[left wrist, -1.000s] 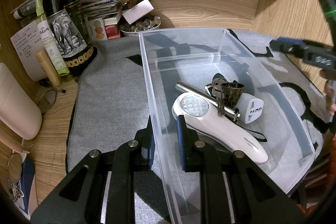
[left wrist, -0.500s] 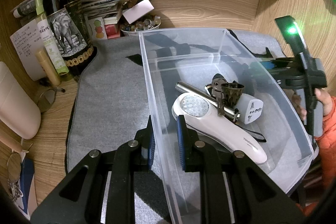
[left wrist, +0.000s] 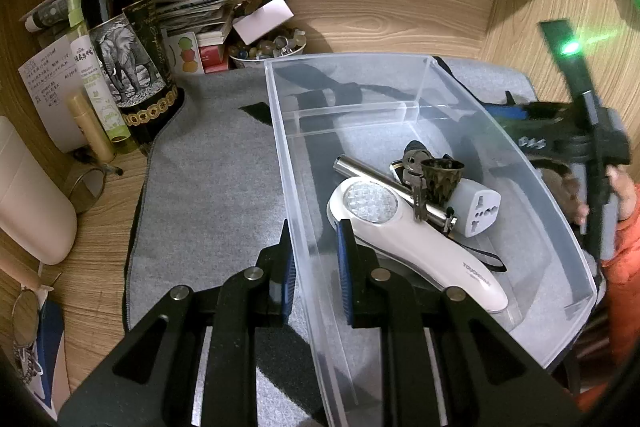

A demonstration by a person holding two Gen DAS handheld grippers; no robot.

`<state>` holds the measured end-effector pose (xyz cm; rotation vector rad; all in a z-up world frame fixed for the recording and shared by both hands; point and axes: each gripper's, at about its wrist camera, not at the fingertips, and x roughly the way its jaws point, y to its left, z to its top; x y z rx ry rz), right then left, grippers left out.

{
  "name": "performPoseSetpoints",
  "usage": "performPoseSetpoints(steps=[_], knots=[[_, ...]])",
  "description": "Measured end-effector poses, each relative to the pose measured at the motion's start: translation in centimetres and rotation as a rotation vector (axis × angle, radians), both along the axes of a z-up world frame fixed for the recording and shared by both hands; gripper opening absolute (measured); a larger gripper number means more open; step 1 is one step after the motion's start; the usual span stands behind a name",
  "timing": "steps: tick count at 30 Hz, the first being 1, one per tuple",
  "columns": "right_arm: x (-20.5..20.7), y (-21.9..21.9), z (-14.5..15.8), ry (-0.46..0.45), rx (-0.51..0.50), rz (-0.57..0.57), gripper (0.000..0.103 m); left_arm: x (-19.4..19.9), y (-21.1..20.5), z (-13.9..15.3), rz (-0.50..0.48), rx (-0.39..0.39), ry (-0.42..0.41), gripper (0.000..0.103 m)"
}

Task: Organize rigid objects
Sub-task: 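Grasp the black cylindrical part on the rug with the right gripper, then carry the black part with the right gripper into the box and release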

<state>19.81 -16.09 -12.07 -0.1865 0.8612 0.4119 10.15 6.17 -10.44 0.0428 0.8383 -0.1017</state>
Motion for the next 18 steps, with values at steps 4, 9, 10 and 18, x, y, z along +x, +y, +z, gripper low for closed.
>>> performPoseSetpoints(steps=[4, 9, 10, 18], knots=[[-1.7, -0.4, 2.6, -0.065, 0.033, 0.009, 0.042, -0.1, 0.0, -0.1, 0.000, 0.001, -0.001, 0.017], [-4.2, -0.4, 6.0, -0.152, 0.059, 0.049, 0.042, -0.1, 0.0, -0.1, -0.001, 0.000, -0.001, 0.017], [-4.4, -0.2, 6.4, -0.164, 0.062, 0.057, 0.042, -0.1, 0.0, -0.1, -0.001, 0.000, 0.000, 0.017], [-7.4, 2.6, 8.4, -0.235, 0.080, 0.162, 0.042, -0.1, 0.0, -0.1, -0.003, 0.004, -0.002, 0.017]])
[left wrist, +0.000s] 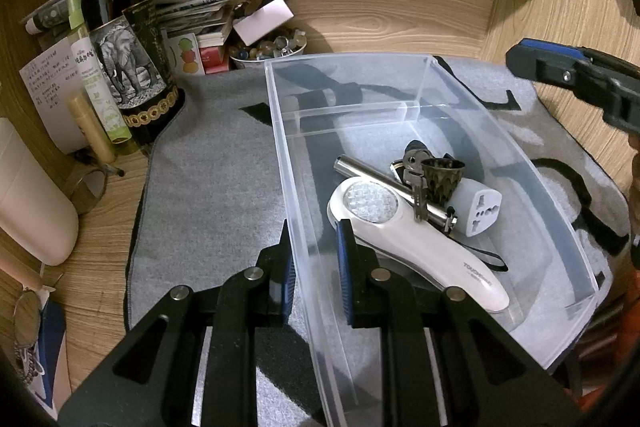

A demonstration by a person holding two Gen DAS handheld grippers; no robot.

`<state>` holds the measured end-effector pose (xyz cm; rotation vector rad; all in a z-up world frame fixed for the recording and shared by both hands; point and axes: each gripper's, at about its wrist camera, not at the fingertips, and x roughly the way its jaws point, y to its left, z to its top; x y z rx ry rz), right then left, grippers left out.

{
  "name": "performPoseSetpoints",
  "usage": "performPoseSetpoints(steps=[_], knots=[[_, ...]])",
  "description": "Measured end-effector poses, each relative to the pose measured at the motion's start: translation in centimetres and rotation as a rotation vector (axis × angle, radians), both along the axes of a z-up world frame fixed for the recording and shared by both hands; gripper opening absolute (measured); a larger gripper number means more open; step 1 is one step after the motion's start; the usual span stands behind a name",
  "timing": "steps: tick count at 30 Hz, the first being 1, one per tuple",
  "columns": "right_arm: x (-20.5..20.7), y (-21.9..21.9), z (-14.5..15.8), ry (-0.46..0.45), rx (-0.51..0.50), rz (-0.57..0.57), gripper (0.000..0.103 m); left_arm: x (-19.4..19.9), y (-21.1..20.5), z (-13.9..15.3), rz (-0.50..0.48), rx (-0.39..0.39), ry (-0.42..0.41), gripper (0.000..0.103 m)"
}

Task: Organize rigid objects
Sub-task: 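Carry the black part with the right gripper into the box and release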

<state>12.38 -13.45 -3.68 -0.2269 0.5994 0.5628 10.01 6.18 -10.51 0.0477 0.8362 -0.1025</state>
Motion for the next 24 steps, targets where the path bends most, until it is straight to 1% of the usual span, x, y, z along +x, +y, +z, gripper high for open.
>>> performPoseSetpoints(steps=[6, 9, 11, 20, 24], knots=[[-0.9, 3.1, -1.4, 0.022, -0.017, 0.071, 0.042, 0.0, 0.0, 0.0, 0.000, 0.001, 0.000, 0.017], [-1.0, 4.6, -2.3, 0.020, -0.059, 0.090, 0.042, 0.0, 0.0, 0.0, -0.001, 0.001, 0.000, 0.017], [-0.8, 5.5, -2.9, 0.040, -0.077, 0.109, 0.042, 0.0, 0.0, 0.0, -0.001, -0.001, 0.000, 0.017], [0.0, 7.1, -5.0, 0.108, -0.115, 0.137, 0.042, 0.0, 0.0, 0.0, -0.001, -0.001, 0.000, 0.017], [0.2, 7.1, -5.2, 0.122, -0.122, 0.134, 0.042, 0.0, -0.1, 0.0, -0.002, -0.003, 0.000, 0.017]])
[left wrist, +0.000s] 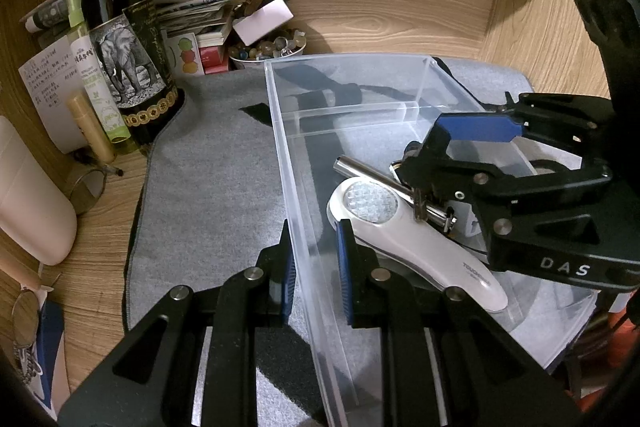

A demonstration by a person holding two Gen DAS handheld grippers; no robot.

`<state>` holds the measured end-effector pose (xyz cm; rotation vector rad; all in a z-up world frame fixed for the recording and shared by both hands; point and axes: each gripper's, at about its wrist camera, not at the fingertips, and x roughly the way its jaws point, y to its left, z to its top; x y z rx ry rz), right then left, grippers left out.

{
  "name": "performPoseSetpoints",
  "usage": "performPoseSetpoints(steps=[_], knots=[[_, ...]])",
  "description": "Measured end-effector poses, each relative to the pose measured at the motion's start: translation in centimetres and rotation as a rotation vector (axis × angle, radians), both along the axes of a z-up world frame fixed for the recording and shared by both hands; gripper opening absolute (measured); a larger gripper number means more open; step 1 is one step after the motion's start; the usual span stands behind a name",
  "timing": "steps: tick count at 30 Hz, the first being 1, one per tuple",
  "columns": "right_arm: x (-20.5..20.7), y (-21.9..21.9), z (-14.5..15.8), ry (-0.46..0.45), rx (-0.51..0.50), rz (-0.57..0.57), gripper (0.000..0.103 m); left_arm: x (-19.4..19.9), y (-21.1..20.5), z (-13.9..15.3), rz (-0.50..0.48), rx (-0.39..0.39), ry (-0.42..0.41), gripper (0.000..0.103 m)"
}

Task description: Organize rigid objects

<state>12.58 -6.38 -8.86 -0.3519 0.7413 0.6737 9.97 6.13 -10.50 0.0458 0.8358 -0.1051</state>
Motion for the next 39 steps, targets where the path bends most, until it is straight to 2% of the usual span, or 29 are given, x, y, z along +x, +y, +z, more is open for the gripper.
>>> performPoseSetpoints(steps=[2, 5, 18, 21, 26, 29, 36, 37, 39], knots=[[0.1, 0.0, 0.0, 0.015, -0.002, 0.004, 0.043, 0.0, 0.0, 0.0, 0.000, -0.003, 0.000, 0.017], [-0.2, 0.0, 0.1, 0.002, -0.007, 0.005, 0.051, 0.0, -0.1, 0.0, 0.000, -0.004, 0.000, 0.017], [-1.8, -2.7, 2.3, -0.033, 0.064, -0.039, 0.055, 0.1, 0.3, 0.1, 0.000, -0.015, 0.011, 0.017], [-2.2, -3.7, 2.9, -0.051, 0.079, -0.061, 0.067, -0.1, 0.6, 0.6, 0.022, -0.006, -0.005, 0.017], [-3.3, -5.3, 4.1, -0.094, 0.114, -0.097, 0.071, -1.2, 1.4, 2.2, 0.054, -0.025, -0.049, 0.030], [-4.1, -6.3, 4.9, -0.124, 0.142, -0.118, 0.082, -2.3, 1.3, 3.6, 0.058, -0.030, -0.094, 0.038], [-6.3, -8.2, 6.6, -0.184, 0.191, -0.148, 0.085, -5.0, 0.1, 6.6, 0.040, -0.064, -0.211, 0.064], [-6.7, -8.5, 6.8, -0.192, 0.196, -0.150, 0.089, -5.4, -0.1, 7.0, 0.039, -0.070, -0.229, 0.068], [-7.6, -8.9, 7.2, -0.217, 0.207, -0.161, 0.097, -6.4, -0.6, 7.7, 0.043, -0.068, -0.272, 0.070]])
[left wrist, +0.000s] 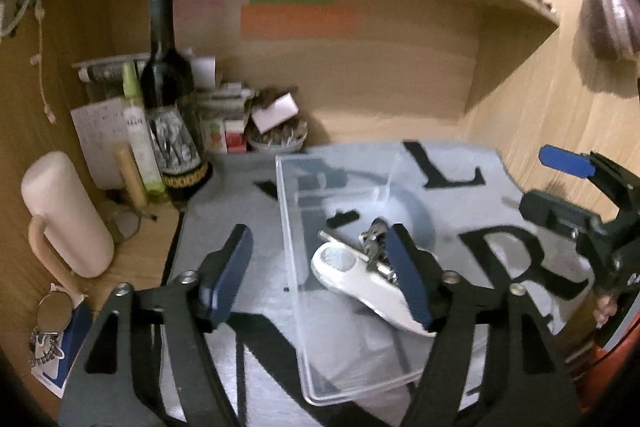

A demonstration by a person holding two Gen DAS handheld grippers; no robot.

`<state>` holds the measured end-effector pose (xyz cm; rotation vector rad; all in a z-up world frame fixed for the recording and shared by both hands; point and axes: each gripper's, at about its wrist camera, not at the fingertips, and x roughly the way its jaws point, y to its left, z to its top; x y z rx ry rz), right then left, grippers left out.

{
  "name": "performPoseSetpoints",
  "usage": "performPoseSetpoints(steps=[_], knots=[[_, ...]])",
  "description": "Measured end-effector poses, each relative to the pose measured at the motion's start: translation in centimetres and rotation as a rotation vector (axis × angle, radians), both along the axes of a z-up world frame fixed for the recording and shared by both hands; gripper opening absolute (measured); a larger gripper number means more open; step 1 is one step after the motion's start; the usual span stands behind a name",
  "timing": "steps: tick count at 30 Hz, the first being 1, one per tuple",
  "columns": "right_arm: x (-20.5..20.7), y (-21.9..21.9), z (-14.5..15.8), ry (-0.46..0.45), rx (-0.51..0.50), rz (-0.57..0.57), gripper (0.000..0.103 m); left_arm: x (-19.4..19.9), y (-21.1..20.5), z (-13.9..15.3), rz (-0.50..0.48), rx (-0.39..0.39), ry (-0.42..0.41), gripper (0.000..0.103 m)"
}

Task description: Organize rigid objects

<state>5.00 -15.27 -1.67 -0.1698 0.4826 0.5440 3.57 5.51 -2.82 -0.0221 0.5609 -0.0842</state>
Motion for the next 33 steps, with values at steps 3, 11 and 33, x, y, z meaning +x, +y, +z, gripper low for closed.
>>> performPoseSetpoints(steps=[3, 11, 33], knots=[[-1.3, -0.5, 0.6, -0.053, 0.007, -0.023, 0.103, -1.1, -0.4, 0.7, 0.003, -0.002, -0.044, 0.078], [-4.0, -1.8, 1.5, -0.119, 0.048, -0.048, 0.103, -4.5, -1.0, 2.2, 0.023, -0.011, -0.174, 0.095], [-5.8, -2.7, 1.1, -0.133, 0.091, -0.092, 0.103, -7.3, -1.9, 3.1, 0.017, -0.007, -0.294, 0.100]])
